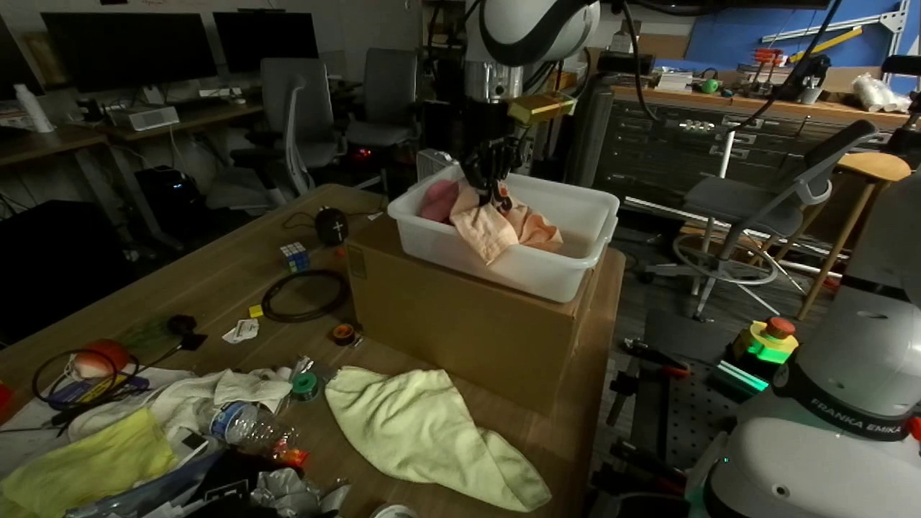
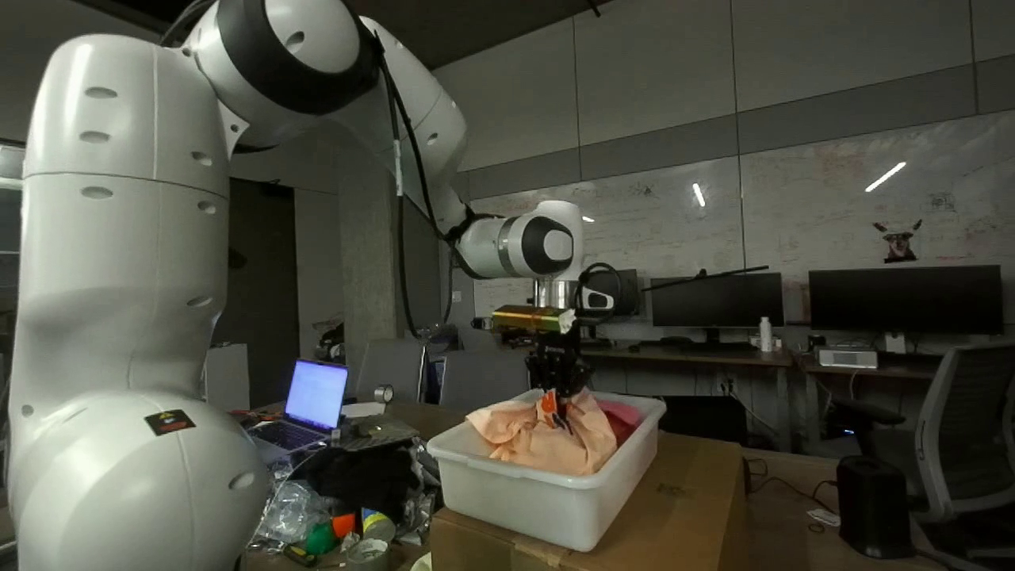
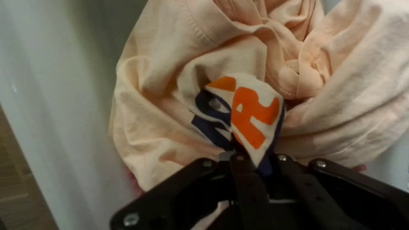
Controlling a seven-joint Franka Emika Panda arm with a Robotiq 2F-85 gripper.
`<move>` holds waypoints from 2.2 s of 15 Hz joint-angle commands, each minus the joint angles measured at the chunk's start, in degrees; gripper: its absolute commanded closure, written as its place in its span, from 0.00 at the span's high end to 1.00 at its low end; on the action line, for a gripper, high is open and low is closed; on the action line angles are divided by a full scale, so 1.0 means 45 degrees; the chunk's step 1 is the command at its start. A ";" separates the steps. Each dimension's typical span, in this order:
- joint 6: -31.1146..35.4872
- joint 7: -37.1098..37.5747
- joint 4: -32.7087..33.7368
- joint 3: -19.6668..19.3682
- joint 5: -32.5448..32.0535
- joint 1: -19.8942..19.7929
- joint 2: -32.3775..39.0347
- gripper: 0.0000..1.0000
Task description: Remove the green towel and the peach and pink shirts from the basket respectively
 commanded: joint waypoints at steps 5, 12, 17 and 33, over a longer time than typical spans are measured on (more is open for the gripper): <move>0.2095 0.2098 0.0062 0.0256 -0.0708 0.0058 -0.2211 0.08; 0.4179 0.4527 0.0056 0.1282 -0.3038 -0.0096 -0.3222 0.08; 0.4076 0.5764 -0.0139 0.2482 -0.5432 0.0083 -0.3422 0.07; -0.0218 -0.4542 0.0014 0.2222 0.1180 0.3541 -0.3489 0.07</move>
